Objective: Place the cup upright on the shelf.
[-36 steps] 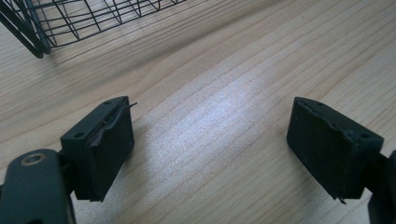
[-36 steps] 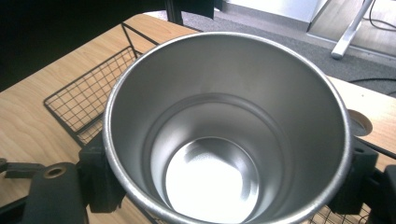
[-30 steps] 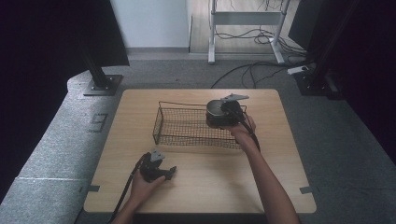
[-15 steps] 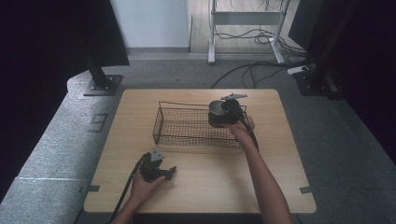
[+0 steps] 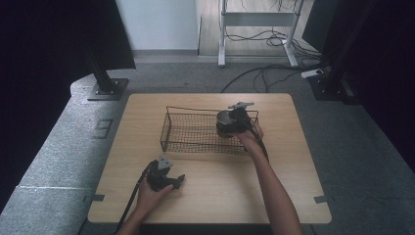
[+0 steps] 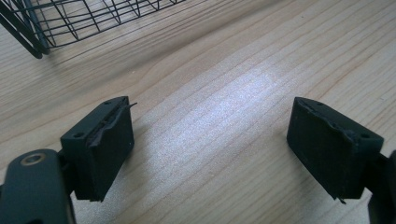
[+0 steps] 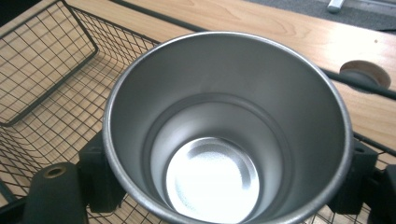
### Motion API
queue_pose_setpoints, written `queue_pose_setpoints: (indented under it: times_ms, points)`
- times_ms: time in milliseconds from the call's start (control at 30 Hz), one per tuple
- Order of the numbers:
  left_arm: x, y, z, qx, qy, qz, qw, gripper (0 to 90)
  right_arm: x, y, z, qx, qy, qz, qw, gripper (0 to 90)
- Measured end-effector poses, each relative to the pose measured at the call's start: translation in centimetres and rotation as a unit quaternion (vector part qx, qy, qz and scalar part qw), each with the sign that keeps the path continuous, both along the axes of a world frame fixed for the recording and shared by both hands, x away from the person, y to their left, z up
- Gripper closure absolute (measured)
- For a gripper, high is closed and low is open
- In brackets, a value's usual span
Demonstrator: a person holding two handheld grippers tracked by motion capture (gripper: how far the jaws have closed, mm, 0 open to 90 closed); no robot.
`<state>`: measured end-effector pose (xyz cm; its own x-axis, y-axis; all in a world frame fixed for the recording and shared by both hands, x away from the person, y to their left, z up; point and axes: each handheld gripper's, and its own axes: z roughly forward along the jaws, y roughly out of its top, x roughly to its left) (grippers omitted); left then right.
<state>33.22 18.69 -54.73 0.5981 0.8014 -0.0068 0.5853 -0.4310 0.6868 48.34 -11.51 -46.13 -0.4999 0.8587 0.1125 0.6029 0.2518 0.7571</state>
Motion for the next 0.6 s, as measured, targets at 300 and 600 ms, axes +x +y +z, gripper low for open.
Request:
queue_pose_setpoints:
  times_ms: [300, 600]
  points:
    - [0.0, 0.0, 0.0, 0.0, 0.0, 0.0, 1.0, 14.7, 0.3, 0.1, -1.2, -0.008, 0.016, 0.001, 0.9998, 18.2]
    - [0.0, 0.0, 0.0, 0.0, 0.0, 0.0, 1.0, 14.7, 0.6, 0.4, -2.0, -0.029, 0.025, 0.001, 0.9993, 18.2]
